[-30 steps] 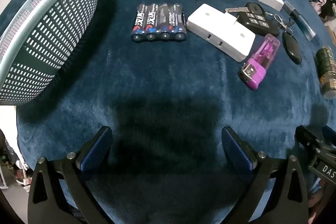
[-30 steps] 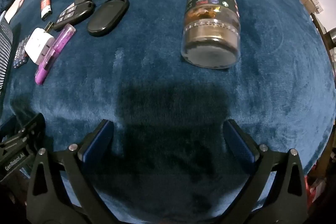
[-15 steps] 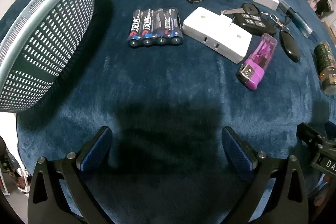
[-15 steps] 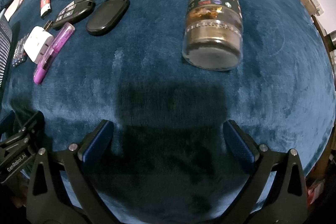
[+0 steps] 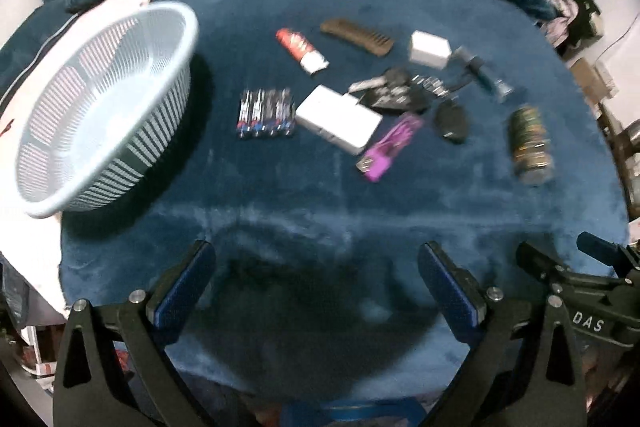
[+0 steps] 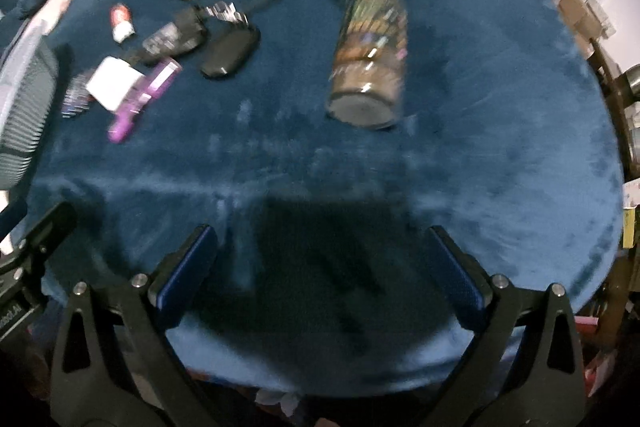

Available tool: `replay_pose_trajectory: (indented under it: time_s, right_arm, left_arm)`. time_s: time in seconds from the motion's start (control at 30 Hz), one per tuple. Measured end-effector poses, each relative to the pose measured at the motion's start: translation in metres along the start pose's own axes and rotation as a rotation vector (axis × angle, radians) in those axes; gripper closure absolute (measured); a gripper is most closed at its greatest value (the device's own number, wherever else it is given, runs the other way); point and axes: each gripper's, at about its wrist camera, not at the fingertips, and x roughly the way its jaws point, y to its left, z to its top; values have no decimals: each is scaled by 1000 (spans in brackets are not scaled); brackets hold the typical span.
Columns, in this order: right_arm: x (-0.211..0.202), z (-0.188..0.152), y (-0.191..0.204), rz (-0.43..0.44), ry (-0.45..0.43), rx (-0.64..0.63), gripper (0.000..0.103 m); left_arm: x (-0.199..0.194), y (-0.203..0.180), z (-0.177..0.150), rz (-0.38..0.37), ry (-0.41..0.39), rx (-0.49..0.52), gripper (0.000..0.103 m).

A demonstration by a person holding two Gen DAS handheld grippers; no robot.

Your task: Organize rigid objects

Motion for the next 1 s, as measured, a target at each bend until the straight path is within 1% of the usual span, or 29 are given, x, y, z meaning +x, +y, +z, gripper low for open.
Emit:
replay_pose_trajectory:
  time_s: [0.03,0.07,0.23,0.33,0.37,0.4,0.43,0.5,0.6,0.67,0.77,0.83,0.9,1.0]
  right_arm:
    - [-11,-3,-6,2,-14,-1,0]
    - [-23,-6,-12,6,-28,1,0]
    - [-85,-11,-42,10,-105,21,0]
    - [-127,-19,-30,-3,-163,23,0]
    - [-141,-16,-40,-3,-182,24,0]
    - [-153,-27,-29,-6,-201,23,0]
    - [-164,-24,-14,-5,-219,24,0]
    - [-178,-22,-9,6,-248,31,0]
    - [-197,-20,-12,26,-288,39,0]
    - [-204,-19,-10,35,-300,40,0]
    - [-204,-17,0,39,-292,25,0]
    - [-204,-20,2,49,-300,27,0]
    - [-197,-23,2,81,-294,37,0]
    - [-178,-14,-3,108,-256,42,0]
  left_arm:
    - [-10,-9,-4,1,-11,4,1]
    - [-16,-20,0,4,-16,11,1]
    - [-57,-52,-1,-5,-74,27,1]
    - [-86,-59,2,-21,-109,18,1]
    - [-98,-61,5,-26,-119,25,1]
    - [-106,-65,6,-26,-124,31,1]
    - [-114,-67,8,-27,-129,37,1]
    - [-133,-69,11,-34,-150,49,1]
    - [-156,-68,17,-35,-174,65,1]
    - [-164,-64,20,-37,-182,65,1]
    - [-168,-56,25,-48,-184,57,1]
    - [-162,-54,32,-47,-174,61,1]
    - [-151,-51,37,-44,-160,61,1]
    - [-130,-49,47,-44,-130,45,1]
